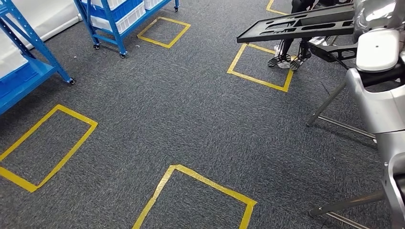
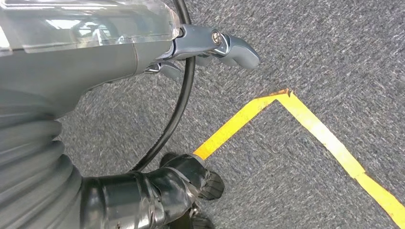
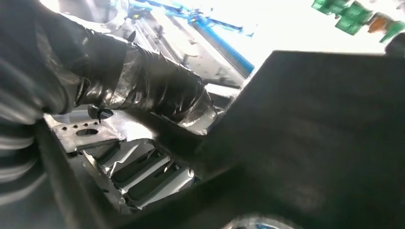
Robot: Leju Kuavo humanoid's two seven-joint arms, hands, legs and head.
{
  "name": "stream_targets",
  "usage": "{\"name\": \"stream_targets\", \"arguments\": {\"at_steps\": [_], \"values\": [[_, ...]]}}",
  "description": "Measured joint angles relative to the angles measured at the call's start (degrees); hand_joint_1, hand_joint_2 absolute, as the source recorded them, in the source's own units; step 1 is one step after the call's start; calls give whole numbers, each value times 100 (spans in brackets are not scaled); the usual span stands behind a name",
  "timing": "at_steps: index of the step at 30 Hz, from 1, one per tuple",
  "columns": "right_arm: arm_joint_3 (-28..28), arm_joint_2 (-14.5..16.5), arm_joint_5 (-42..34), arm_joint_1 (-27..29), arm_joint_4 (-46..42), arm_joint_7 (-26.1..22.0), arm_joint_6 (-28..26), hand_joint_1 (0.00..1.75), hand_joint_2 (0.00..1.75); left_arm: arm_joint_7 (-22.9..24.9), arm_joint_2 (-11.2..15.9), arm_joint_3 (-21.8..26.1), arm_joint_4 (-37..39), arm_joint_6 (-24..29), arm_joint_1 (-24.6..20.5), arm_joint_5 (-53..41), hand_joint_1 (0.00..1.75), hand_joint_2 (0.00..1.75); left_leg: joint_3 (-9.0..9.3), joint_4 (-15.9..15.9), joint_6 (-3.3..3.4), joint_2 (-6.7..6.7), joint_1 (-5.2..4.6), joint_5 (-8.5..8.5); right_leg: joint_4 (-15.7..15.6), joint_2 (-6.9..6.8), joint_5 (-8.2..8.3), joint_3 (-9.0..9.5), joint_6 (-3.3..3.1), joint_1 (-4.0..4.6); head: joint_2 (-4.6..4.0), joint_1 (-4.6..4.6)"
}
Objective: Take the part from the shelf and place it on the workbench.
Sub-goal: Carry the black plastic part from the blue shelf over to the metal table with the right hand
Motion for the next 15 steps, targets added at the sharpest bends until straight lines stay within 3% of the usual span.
{"name": "stream_targets", "arguments": {"at_steps": [2,3,4,6,8,10,12,14,15], "values": [[28,-12,-3,-8,10,19,-5,175,175,0,0,4,0,-1,6,-4,0,175,-9,6,9,72,-4,0,683,-45,-280,-299,26,2,0,2],[38,-20,-5,-7,16,28,-7,175,175,0,0,5,0,-1,7,-6,0,175,-11,15,9,110,-4,-6,842,-53,-296,-365,39,-2,0,1],[44,-33,-7,-7,21,34,-9,175,175,0,-1,5,0,-1,6,-11,0,175,-12,31,6,145,-3,-17,770,-72,-201,-315,49,-6,0,2],[44,-68,-14,-22,25,48,-15,175,175,0,-4,6,0,-1,6,-30,0,175,-13,87,-17,207,-1,-61,70,-188,135,62,49,-8,0,1],[44,-101,-28,-53,23,67,-22,175,175,-1,-7,7,0,3,3,-55,0,175,-29,157,-65,255,-27,-110,-531,-303,318,370,11,31,0,0],[44,-135,-43,-80,23,91,-26,175,175,-1,-8,7,0,10,-2,-69,0,175,-35,179,-104,305,-50,-130,-633,-281,322,405,-41,68,0,-2],[44,-178,-51,-101,22,105,-27,175,175,0,-14,7,0,14,-5,-77,0,175,-33,201,-147,333,-45,-168,-656,-205,344,405,-102,45,0,-2],[44,-203,-57,-130,11,112,-27,175,175,0,-19,8,0,14,-5,-82,0,175,-157,498,-202,235,-24,-386,-693,-146,375,416,-179,16,0,-3],[44,-206,-61,-139,1,120,-27,175,175,0,-19,8,0,14,-4,-86,0,175,-296,814,-225,162,-7,-568,-702,-115,384,417,-205,14,0,-4]]}}
